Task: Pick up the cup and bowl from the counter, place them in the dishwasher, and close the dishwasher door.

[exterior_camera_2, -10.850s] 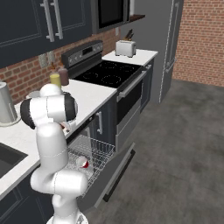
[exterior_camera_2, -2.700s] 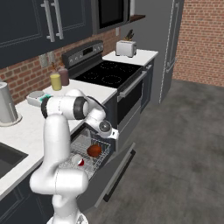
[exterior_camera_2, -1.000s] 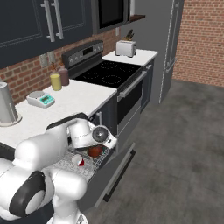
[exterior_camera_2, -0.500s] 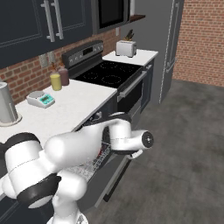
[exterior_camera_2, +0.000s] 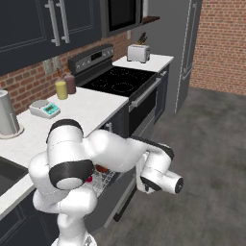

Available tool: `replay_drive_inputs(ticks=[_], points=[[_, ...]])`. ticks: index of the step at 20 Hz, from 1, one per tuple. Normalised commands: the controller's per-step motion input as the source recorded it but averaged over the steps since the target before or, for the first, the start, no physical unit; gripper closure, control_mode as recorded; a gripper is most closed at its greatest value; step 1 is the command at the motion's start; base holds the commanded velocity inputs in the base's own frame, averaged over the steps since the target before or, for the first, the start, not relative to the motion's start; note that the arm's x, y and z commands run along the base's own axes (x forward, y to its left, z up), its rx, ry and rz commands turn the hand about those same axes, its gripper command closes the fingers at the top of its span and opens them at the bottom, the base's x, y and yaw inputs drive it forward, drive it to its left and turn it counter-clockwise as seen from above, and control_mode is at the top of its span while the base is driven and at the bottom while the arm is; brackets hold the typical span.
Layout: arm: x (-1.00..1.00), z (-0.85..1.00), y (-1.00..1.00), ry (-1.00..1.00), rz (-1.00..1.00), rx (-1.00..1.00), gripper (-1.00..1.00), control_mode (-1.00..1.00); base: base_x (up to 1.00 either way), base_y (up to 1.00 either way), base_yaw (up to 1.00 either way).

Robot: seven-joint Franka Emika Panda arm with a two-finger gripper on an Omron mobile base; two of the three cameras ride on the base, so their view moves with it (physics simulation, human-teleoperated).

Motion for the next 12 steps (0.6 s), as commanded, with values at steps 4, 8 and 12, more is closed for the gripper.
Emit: replay_drive_inputs(ticks=[4, 8, 12], points=[[0.0, -0.6, -0.25, 0.0, 0.12, 0.08, -1.0, -1.0, 0.0, 0.0, 0.0], [0.0, -0.57, -0.23, 0.0, 0.15, 0.0, -1.0, -1.0, 0.0, 0.0, 0.0], [0.0, -0.63, -0.22, 0.0, 0.15, 0.0, -1.0, -1.0, 0.0, 0.0, 0.0]])
